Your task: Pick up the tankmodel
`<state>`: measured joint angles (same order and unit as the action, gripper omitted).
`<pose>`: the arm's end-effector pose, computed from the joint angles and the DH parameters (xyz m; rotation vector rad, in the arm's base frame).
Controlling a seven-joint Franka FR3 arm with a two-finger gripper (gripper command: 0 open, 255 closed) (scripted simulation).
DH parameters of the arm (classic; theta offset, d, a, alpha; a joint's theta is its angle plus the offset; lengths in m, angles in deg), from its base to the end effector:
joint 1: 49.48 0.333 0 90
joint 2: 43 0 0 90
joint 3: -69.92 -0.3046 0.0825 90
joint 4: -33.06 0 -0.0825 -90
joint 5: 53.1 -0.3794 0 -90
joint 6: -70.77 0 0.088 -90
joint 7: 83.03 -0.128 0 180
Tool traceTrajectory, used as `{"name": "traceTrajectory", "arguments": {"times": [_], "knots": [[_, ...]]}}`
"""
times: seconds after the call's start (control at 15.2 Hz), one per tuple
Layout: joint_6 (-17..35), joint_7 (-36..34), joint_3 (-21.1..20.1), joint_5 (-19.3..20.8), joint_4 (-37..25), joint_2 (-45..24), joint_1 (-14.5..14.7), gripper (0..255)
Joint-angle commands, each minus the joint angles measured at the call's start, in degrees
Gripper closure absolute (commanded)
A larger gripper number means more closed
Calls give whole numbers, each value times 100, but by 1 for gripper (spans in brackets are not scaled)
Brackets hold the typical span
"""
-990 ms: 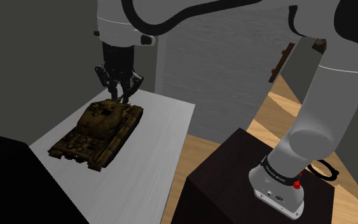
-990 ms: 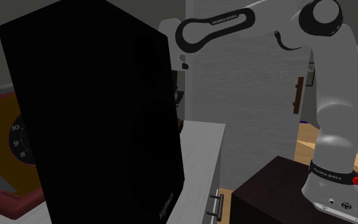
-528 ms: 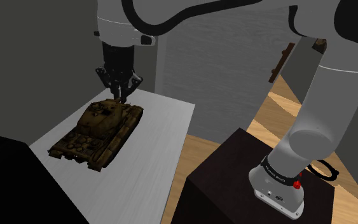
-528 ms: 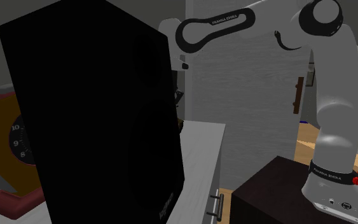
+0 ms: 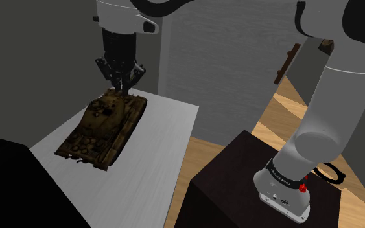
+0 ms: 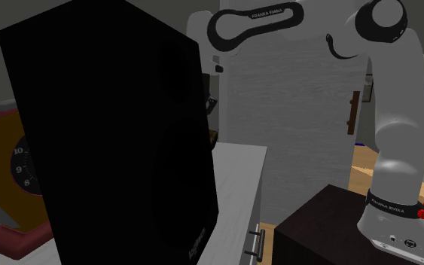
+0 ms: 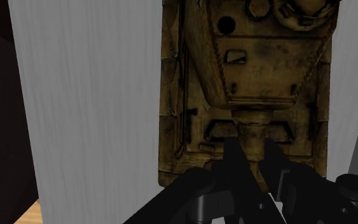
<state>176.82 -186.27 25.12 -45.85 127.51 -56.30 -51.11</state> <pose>0.4773 0.3858 0.4802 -2.6895 1.5262 0.0422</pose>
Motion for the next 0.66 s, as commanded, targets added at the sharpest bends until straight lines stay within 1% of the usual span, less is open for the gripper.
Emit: {"name": "traceTrajectory", "arguments": {"times": [0.0, 0.46, 0.59], "knots": [[-153, 8, -10, -20, -144, 28, 3, 255], [-703, -5, -29, -5, -720, -3, 66, 255], [-715, -6, -29, -4, -733, -5, 68, 255]]}}
